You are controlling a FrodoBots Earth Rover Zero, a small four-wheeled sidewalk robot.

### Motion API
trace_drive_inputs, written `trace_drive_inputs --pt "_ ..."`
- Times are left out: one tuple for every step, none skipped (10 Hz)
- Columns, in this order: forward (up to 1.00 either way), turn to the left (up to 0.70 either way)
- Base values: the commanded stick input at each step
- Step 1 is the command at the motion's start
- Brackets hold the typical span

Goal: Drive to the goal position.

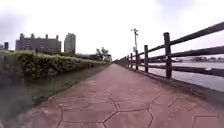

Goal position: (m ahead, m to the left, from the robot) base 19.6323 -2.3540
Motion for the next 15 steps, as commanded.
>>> trace_drive_inputs --pt "1.00 0.00" --pt "1.00 0.00" --pt "1.00 0.00" --pt "1.00 0.00" --pt "1.00 0.00" --pt "1.00 0.00" --pt "1.00 0.00" --pt "1.00 0.00" --pt "1.00 0.00" --pt "1.00 0.00" --pt "1.00 0.00" --pt "1.00 0.00" --pt "1.00 0.00" --pt "1.00 0.00" --pt "1.00 0.00"
